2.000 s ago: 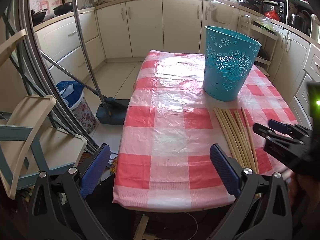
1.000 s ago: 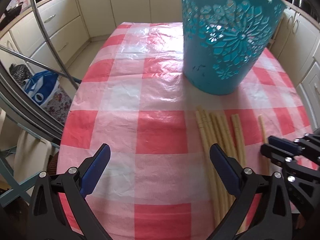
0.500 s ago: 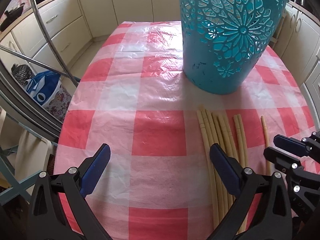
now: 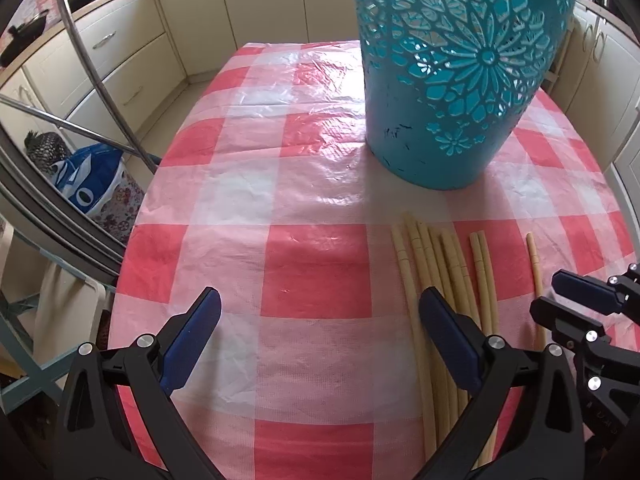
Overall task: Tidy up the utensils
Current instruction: 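Grasp a wooden stick with the left gripper while the right gripper approaches the pile, then lift the stick into the teal basket and open the left gripper while the right gripper grasps another stick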
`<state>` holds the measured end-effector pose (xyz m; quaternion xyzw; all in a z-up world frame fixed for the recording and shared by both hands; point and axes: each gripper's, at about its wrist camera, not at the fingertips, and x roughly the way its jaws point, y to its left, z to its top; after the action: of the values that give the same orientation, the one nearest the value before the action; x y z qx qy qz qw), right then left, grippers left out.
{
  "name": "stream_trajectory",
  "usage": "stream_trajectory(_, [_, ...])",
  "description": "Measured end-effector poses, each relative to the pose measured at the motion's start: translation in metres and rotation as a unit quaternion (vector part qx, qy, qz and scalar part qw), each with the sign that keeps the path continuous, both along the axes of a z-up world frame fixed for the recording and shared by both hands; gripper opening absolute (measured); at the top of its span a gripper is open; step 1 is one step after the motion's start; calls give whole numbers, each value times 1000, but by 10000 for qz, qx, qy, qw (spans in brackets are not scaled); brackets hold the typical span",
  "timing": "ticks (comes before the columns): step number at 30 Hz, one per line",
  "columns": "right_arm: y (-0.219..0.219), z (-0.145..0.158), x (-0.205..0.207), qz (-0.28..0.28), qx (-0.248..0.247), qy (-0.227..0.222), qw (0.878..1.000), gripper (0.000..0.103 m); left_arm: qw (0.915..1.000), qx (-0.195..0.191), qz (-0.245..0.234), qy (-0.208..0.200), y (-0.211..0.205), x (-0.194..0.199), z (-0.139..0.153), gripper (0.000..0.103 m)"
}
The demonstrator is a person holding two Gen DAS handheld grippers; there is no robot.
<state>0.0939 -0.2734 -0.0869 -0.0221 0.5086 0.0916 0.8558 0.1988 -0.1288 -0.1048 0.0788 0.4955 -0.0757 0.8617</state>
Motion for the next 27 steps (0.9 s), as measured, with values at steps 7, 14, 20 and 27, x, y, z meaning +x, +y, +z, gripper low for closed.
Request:
stream_trajectory(7, [1,-2,2,20,-59,47,10000,26,10000,41,-58,-36,-1,4,-2,89])
stream_trajectory(14, [3,-3,3,146,-113,53,9998,23,9965,-323,-765,-112,-15,-2,3,39])
stream_trajectory(20, [0,-4,6,206,128,73,9997,14,9903,-859,-1091,44,-11,-1,3,6])
stream_trajectory(27, [-6,-4,12,119,108,122,9998,14,9890,-841,-1215,99,-7,-2,3,7])
